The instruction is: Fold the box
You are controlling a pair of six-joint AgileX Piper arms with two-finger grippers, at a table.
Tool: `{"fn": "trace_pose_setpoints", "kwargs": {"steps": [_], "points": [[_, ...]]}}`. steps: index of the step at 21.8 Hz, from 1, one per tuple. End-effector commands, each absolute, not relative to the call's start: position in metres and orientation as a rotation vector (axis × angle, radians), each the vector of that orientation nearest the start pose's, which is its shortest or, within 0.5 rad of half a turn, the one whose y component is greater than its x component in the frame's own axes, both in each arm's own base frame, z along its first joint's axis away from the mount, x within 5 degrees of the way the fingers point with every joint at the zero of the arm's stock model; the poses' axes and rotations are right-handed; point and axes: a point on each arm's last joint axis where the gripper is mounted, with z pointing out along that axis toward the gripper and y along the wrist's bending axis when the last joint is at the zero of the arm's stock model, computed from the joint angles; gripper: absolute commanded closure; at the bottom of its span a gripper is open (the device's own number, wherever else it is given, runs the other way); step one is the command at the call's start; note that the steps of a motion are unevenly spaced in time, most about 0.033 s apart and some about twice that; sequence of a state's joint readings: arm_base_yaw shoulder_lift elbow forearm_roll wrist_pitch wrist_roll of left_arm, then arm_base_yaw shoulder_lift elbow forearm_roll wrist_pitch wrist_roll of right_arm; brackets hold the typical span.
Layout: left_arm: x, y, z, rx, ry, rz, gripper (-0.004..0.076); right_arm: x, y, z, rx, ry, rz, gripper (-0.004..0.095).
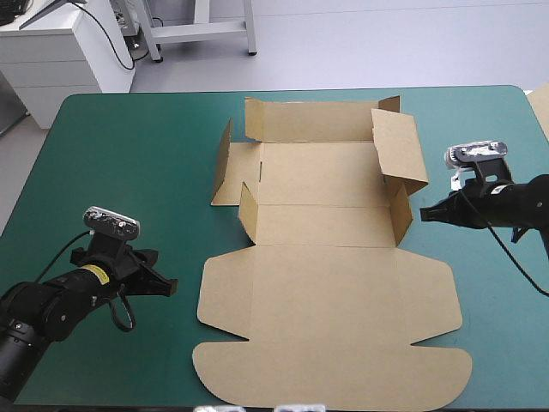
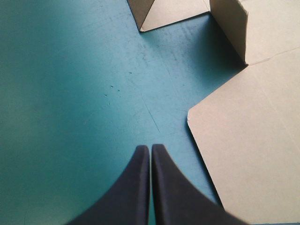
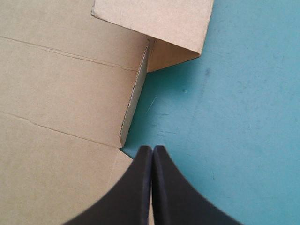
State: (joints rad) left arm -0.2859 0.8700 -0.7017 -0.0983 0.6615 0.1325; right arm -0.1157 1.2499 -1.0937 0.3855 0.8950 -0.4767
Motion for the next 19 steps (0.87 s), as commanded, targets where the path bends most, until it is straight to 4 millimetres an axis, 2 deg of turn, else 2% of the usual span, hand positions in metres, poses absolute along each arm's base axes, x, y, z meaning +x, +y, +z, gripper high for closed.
{"fn": "trace_pose_setpoints", "kwargs": {"steps": [1, 19], "points": [[0.1608, -0.0538, 0.3165, 0.399, 2.196, -0.206, 0.0731, 0.2536, -0.002, 0.3559, -0.24, 2.335, 0.204, 0.0929], [0.161, -0.0535, 0.3166, 0.403, 2.193, -0.198, 0.0731, 0.255, -0.0028, 0.3571, -0.24, 2.315, 0.19, 0.0927]]}}
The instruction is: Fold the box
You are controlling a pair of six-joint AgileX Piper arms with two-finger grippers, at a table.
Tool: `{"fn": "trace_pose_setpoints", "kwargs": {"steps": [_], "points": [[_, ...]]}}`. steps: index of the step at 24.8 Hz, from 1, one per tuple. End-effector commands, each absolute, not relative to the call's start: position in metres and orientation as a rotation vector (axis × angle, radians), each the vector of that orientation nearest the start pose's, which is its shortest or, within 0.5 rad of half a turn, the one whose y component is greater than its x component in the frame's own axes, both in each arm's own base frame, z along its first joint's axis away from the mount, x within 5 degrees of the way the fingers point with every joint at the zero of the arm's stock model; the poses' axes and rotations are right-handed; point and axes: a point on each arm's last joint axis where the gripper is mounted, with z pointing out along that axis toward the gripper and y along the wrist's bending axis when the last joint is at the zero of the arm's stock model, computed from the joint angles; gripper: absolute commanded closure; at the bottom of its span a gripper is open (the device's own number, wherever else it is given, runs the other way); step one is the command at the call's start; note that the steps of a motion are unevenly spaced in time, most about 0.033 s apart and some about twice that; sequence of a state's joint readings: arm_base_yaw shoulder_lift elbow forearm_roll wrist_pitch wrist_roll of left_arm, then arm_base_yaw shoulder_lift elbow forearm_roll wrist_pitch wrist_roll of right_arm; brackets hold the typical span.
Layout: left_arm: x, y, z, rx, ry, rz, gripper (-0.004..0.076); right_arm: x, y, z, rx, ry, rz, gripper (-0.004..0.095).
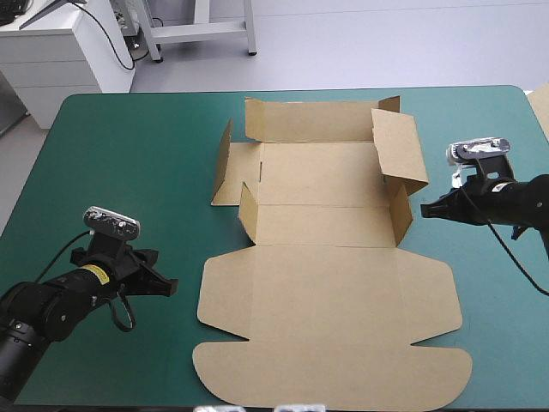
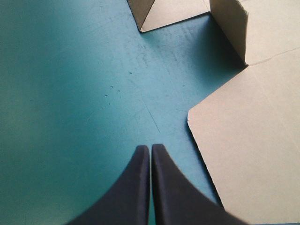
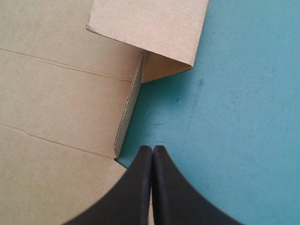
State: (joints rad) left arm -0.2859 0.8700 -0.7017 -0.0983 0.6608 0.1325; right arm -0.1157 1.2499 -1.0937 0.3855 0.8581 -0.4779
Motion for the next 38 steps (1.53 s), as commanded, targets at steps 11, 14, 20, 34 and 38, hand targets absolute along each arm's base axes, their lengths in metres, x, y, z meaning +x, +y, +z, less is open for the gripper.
{"fn": "trace_pose_setpoints", "kwargs": {"steps": [11, 14, 20, 34, 38], "points": [[0.161, -0.054, 0.317, 0.402, 2.193, -0.2, 0.0731, 0.255, 0.002, 0.362, -0.268, 2.287, 0.254, 0.0712], [0.161, -0.054, 0.317, 0.402, 2.193, -0.2, 0.0731, 0.256, 0.005, 0.362, -0.265, 2.283, 0.293, 0.0601], [0.161, -0.054, 0.317, 0.401, 2.193, -0.202, 0.0731, 0.276, 0.015, 0.338, -0.303, 2.365, 0.409, 0.0544], [0.161, -0.054, 0.316, 0.398, 2.198, -0.207, 0.0731, 0.345, 0.032, 0.313, -0.457, 2.57, 0.312, 0.0544], [0.161, -0.054, 0.316, 0.388, 2.2, -0.212, 0.0731, 0.349, 0.032, 0.308, -0.469, 2.6, 0.324, 0.0546]]}}
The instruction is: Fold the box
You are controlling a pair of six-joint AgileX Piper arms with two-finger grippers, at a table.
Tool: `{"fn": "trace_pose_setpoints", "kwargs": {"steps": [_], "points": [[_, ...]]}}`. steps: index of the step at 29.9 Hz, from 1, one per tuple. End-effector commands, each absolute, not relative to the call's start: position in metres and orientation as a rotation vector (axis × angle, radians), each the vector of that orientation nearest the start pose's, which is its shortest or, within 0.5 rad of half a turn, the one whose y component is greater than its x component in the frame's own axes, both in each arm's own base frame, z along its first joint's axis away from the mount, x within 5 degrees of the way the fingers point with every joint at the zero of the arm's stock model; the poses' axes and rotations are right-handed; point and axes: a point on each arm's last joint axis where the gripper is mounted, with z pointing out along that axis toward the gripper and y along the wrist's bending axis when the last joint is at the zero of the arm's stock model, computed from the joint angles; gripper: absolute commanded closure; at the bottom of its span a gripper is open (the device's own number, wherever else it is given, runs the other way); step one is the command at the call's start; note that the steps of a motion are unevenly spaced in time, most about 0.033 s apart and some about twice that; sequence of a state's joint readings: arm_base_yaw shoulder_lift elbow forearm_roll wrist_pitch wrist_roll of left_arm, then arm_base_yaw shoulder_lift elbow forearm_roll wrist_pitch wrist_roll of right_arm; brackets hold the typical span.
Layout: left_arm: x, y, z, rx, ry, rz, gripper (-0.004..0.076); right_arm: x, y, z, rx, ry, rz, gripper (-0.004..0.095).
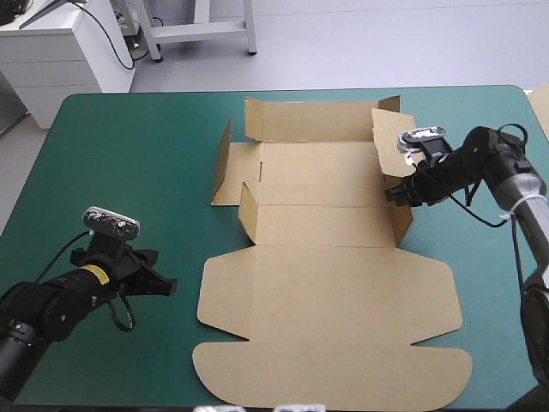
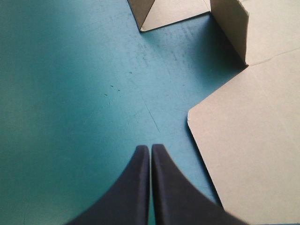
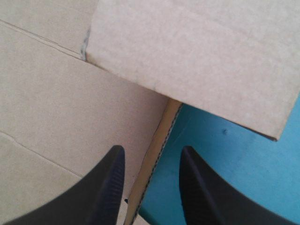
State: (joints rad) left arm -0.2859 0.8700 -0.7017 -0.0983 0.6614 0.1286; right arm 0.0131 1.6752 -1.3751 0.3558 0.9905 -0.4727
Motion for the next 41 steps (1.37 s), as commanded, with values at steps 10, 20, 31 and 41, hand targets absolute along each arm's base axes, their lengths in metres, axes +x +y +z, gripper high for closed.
{"fn": "trace_pose_setpoints", "kwargs": {"steps": [10, 20, 31, 41], "points": [[0.161, -0.054, 0.316, 0.39, 2.2, -0.21, 0.0731, 0.347, 0.033, 0.295, -0.5, 2.7, 0.358, 0.0597], [0.161, -0.054, 0.316, 0.39, 2.2, -0.21, 0.0731, 0.352, 0.033, 0.278, -0.498, 2.769, 0.382, 0.0861], [0.161, -0.054, 0.316, 0.39, 2.2, -0.21, 0.0731, 0.359, 0.031, 0.27, -0.501, 2.763, 0.333, 0.0922], [0.16, -0.054, 0.316, 0.391, 2.203, -0.21, 0.0731, 0.366, 0.035, 0.272, -0.539, 2.685, 0.268, 0.0922]]}}
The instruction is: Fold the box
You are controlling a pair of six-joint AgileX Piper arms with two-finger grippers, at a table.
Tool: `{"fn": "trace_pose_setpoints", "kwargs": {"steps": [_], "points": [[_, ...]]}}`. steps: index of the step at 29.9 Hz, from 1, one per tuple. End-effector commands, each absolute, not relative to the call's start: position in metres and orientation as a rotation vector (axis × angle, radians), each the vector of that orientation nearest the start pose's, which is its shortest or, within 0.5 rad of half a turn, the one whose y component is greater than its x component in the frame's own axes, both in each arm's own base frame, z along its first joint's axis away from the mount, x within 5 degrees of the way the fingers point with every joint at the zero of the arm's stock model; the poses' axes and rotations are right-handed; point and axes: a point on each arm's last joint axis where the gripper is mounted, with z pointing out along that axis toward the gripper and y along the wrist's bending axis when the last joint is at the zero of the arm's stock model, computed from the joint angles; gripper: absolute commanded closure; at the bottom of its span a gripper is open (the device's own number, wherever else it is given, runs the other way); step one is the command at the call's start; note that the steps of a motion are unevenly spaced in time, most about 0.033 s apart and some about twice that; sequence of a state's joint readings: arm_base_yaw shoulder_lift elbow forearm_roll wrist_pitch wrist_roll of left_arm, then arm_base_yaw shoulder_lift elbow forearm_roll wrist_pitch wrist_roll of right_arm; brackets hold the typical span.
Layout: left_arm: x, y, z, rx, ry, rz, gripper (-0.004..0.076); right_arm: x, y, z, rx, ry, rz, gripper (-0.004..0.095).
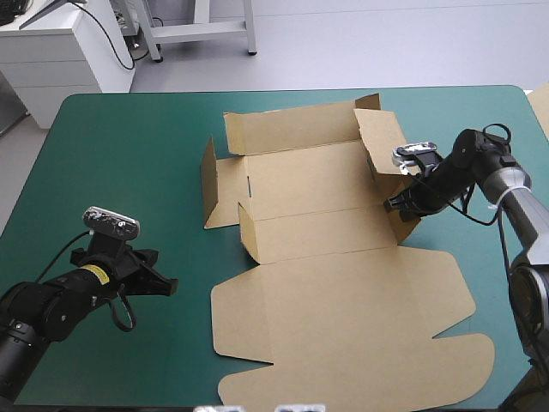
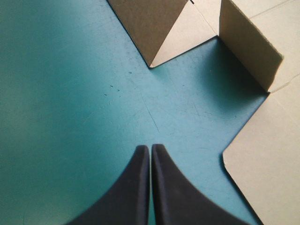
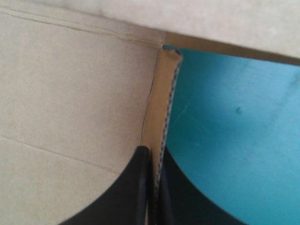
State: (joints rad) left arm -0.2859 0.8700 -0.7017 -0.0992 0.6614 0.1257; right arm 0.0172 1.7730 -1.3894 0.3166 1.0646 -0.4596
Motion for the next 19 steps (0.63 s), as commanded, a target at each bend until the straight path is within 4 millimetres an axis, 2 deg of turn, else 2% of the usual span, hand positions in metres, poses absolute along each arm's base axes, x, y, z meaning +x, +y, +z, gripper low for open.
{"fn": "trace_pose_setpoints", "kwargs": {"steps": [1, 3, 6, 11, 14, 19], "points": [[0.16, -0.054, 0.316, 0.391, 2.203, -0.21, 0.0731, 0.367, 0.039, 0.274, -0.541, 2.673, 0.253, 0.0922], [0.16, -0.054, 0.316, 0.392, 2.208, -0.21, 0.0731, 0.37, 0.047, 0.275, -0.571, 2.661, 0.224, 0.0922], [0.16, -0.054, 0.316, 0.392, 2.208, -0.21, 0.0731, 0.377, 0.065, 0.277, -0.71, 2.637, 0.158, 0.0922], [0.16, -0.054, 0.316, 0.392, 2.208, -0.21, 0.0731, 0.394, 0.107, 0.29, -0.925, 2.522, 0.092, 0.0923], [0.16, -0.054, 0.316, 0.392, 2.208, -0.21, 0.0731, 0.401, 0.132, 0.301, -0.985, 2.451, 0.111, 0.0924], [0.16, -0.054, 0.316, 0.386, 2.209, -0.223, 0.0731, 0.395, 0.177, 0.315, -1.193, 2.313, 0.141, 0.0924]]}}
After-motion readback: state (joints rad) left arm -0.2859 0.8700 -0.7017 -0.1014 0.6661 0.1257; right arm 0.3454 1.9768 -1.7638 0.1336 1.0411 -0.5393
